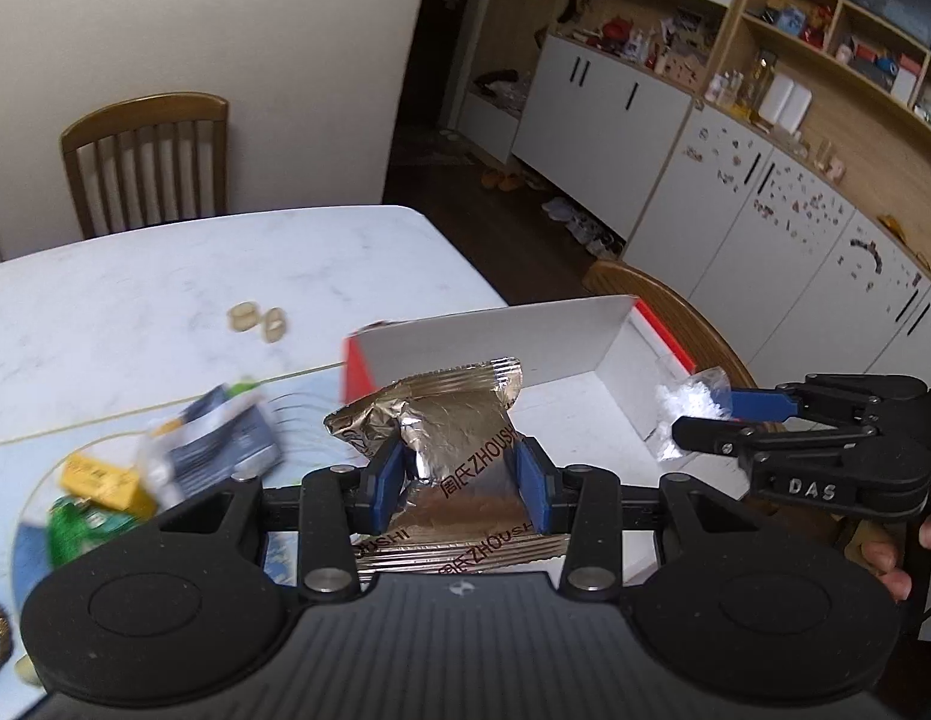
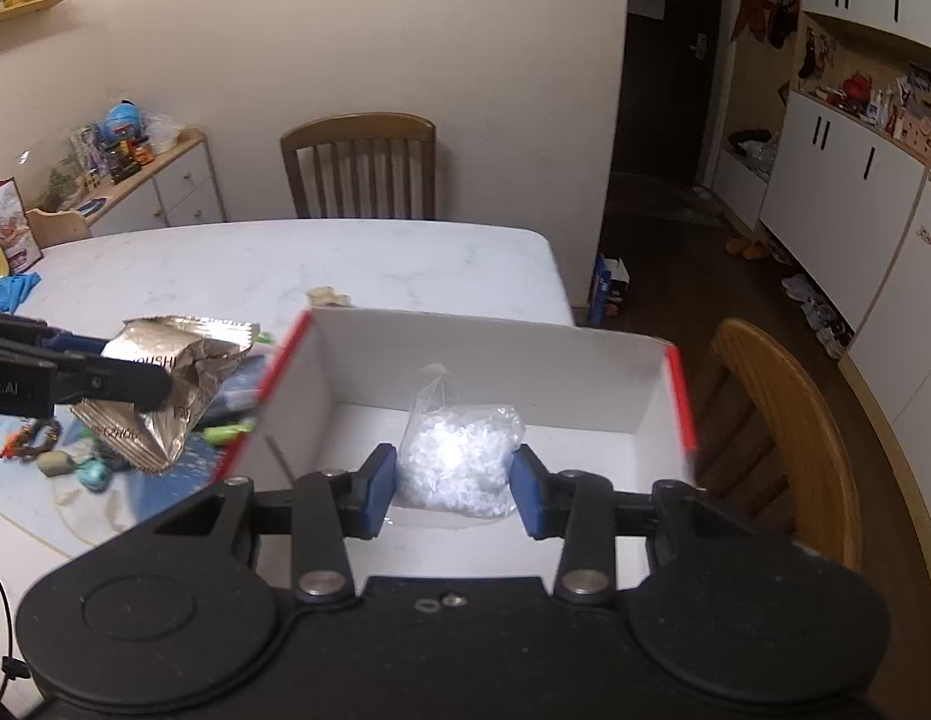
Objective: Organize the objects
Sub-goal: 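Carry the foil bag and bead bag into the cardboard box with both tools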
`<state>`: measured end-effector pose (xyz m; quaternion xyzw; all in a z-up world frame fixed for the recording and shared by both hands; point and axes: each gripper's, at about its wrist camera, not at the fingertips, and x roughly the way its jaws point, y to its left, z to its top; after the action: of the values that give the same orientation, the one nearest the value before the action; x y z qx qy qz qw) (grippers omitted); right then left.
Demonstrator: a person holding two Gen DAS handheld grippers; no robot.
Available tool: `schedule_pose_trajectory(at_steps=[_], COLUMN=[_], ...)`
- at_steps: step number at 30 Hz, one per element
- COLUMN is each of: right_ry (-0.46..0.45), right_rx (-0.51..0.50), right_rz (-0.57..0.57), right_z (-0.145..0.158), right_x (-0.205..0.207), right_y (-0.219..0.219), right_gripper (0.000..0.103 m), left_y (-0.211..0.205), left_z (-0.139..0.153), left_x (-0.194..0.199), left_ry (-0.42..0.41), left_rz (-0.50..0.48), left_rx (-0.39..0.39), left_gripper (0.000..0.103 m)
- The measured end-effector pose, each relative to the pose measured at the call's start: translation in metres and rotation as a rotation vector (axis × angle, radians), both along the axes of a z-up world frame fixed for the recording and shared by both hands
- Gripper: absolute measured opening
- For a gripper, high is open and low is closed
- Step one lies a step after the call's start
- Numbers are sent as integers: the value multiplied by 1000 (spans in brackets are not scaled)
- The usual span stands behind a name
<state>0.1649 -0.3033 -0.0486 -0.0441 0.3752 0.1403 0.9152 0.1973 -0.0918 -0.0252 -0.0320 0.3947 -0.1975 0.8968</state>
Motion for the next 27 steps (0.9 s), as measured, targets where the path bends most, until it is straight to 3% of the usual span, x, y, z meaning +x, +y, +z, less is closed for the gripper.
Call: schedule_pose_trajectory(at_steps=[14,27], right_ry=[123,314], right_rx=[-17,-55], right_rz=[82,140], right_z=[-50,-92], right_x=[38,74], right_y=[-36,-29], right_gripper=[40,40], left_y=[-87,-110], left_z=[-60,-110], left_x=[63,99], left_ry=[94,244], left_rz=[-53,-62], left_rx=[131,204], left_gripper=[40,40])
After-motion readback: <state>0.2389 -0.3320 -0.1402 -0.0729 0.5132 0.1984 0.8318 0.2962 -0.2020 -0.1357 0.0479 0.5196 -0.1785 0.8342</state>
